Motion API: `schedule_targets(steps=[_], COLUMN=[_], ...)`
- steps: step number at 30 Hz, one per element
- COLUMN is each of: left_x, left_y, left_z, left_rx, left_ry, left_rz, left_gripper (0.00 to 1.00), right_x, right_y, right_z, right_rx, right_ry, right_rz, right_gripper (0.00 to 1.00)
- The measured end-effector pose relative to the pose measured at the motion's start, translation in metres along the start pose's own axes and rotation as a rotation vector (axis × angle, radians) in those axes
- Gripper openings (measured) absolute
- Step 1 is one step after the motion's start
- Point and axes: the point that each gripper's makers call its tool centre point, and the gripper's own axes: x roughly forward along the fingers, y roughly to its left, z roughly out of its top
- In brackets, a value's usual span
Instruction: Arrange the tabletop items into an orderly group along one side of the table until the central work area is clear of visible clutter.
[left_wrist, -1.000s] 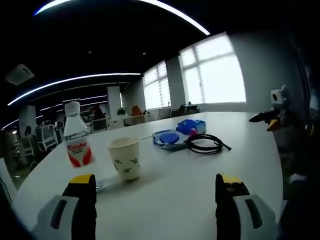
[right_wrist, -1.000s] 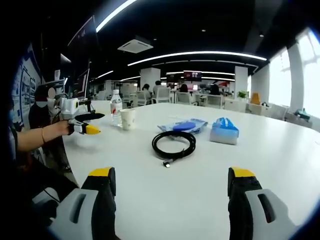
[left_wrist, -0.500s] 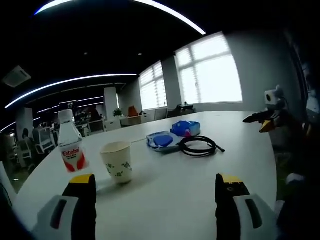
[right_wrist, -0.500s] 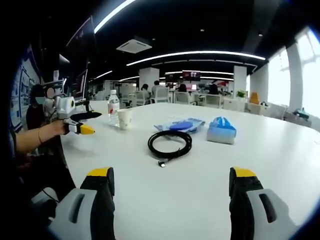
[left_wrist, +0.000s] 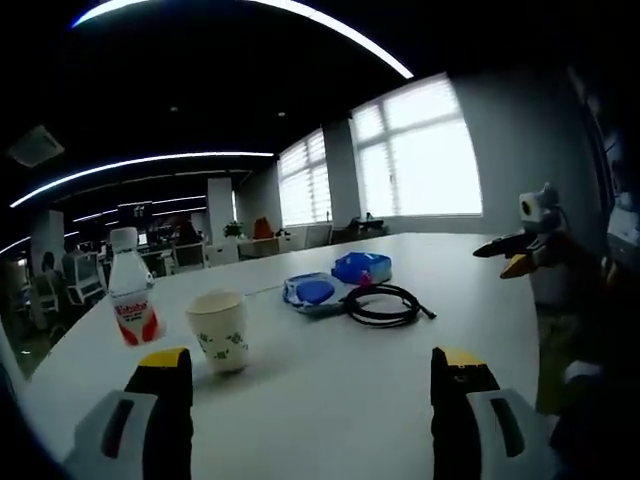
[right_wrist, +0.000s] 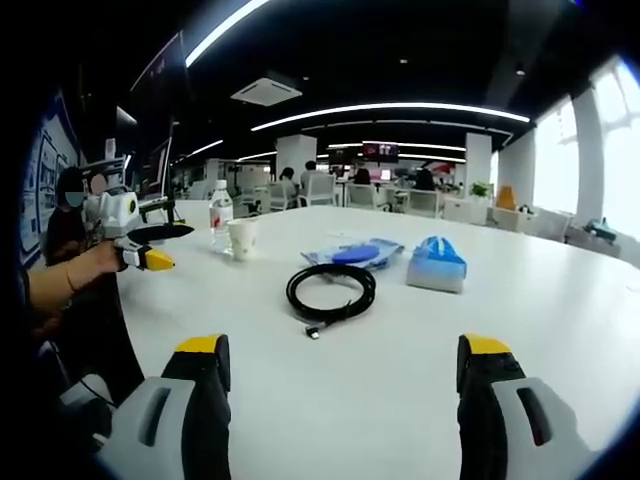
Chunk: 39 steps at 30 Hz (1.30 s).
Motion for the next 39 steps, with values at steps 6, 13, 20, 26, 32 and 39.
schedule_targets(steps=[6, 13, 20, 26, 32, 39], left_x=[0.002, 0.003, 0.007, 0.008, 0.006, 0.014], left_y=[-0.003, -0.011, -0.022, -0.023, -0.023, -0.032], left_z=[-0.004, -0.002, 0.0, -0.001, 0.001, 0.002], left_rx=[0.004, -0.005, -0.02, -0.02, -0.024, -0.014], left_ry=[0.01, 0.001, -0.001, 0.008, -0.003, -0.001], left_rz=[-0.002, -0.015, -0.038, -0.037, -0.028, -0.047], left_gripper=[0.97, 0.95, 0.95, 0.94, 0.93, 0.91], right_x=[0.001, 0.002, 0.004, 0.007, 0.007, 0.009], right_y=[-0.001, -0.003, -0.005, -0.006, -0.008, -0.011], right_z=[0.0, 0.001, 0.003, 0.004, 0.004, 0.003], right_rx=[0.001, -0.001, 0.0, -0.004, 0.001, 0.004], right_ry=[0.002, 0.007, 0.005, 0.008, 0.004, 0.011], right_rz=[-0.004, -0.009, -0.011, -0.009, -0.015, -0.018], right_gripper=[0.91, 0.9, 0.9, 0.89, 0.88, 0.88])
